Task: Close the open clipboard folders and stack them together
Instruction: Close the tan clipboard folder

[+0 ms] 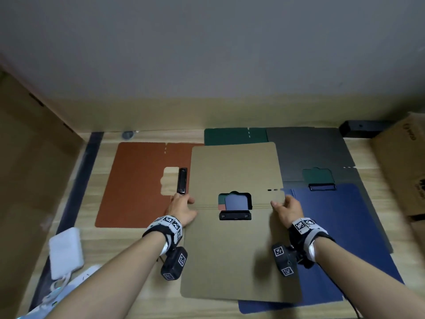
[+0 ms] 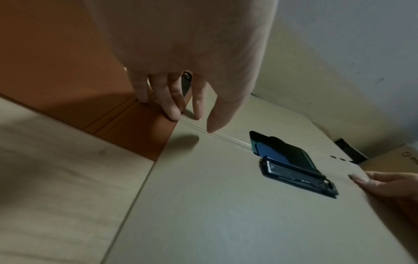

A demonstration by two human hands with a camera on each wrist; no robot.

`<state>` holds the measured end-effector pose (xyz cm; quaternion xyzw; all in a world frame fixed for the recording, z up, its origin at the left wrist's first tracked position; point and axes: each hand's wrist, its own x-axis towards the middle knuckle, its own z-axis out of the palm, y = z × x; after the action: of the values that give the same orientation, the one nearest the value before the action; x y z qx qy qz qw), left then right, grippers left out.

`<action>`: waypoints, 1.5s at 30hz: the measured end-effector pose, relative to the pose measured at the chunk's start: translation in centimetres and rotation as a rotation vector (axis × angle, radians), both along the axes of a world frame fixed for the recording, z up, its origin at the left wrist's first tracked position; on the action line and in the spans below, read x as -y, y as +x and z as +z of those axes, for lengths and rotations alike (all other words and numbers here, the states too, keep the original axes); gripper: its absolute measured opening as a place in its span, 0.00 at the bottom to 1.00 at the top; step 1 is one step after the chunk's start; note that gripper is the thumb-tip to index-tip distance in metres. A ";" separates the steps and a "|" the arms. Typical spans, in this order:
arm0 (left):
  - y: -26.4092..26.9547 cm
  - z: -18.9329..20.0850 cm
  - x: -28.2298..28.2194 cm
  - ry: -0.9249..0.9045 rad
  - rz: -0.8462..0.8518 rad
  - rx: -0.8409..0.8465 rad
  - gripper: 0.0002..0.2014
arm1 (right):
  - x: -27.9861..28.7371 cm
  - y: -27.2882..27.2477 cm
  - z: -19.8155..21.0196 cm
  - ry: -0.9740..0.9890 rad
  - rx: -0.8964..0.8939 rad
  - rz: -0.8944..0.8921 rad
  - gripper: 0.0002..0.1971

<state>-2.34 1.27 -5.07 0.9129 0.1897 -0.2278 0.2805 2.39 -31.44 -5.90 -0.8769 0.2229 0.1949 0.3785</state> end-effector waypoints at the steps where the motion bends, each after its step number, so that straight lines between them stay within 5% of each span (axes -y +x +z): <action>1: 0.1 0.3 0.0 -0.023 -0.010 0.000 0.19 | 0.1 0.2 0.7 0.001 0.037 0.004 0.28; 4: 0.4 1.7 0.2 -0.080 -0.027 -0.015 0.19 | 1.1 1.6 3.8 0.021 0.150 0.088 0.16; 11: 3.0 6.1 -1.8 -0.082 0.110 0.119 0.48 | 2.6 7.1 10.8 -0.019 0.191 0.501 0.29; 15: 3.9 7.2 -3.8 -0.083 0.170 0.118 0.55 | 0.8 9.9 12.3 -0.111 0.110 0.801 0.18; 17: 3.4 6.9 -4.5 -0.311 0.192 0.093 0.51 | -1.2 10.7 12.7 -0.117 0.100 0.898 0.15; 19: 2.4 6.2 -4.8 -0.566 0.234 0.049 0.34 | -3.2 11.6 12.5 -0.158 0.097 0.954 0.21; 22: 1.0 5.1 -5.1 -0.646 0.351 0.101 0.12 | -6.2 13.1 11.2 -0.211 0.117 0.972 0.14; 33: -1.6 1.7 -7.0 -0.555 0.574 0.114 0.10 | -13.4 12.5 3.7 -0.425 0.356 0.976 0.30; 38: -1.8 0.2 -7.0 -0.464 0.592 0.026 0.20 | -10.6 9.2 0.9 -0.364 0.274 0.960 0.35; 42: -1.9 0.2 -7.2 -0.385 0.578 -0.082 0.13 | -6.0 5.0 -0.2 -0.356 0.269 0.956 0.36; 45: -2.8 -0.5 -7.8 -0.244 0.557 -0.184 0.21 | -4.2 2.3 -1.3 -0.403 0.261 0.967 0.39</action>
<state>-5.12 9.02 -5.59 0.7609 0.4285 -0.2449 0.4212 4.69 -27.26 -7.22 -0.9516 -0.2223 0.1899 0.0946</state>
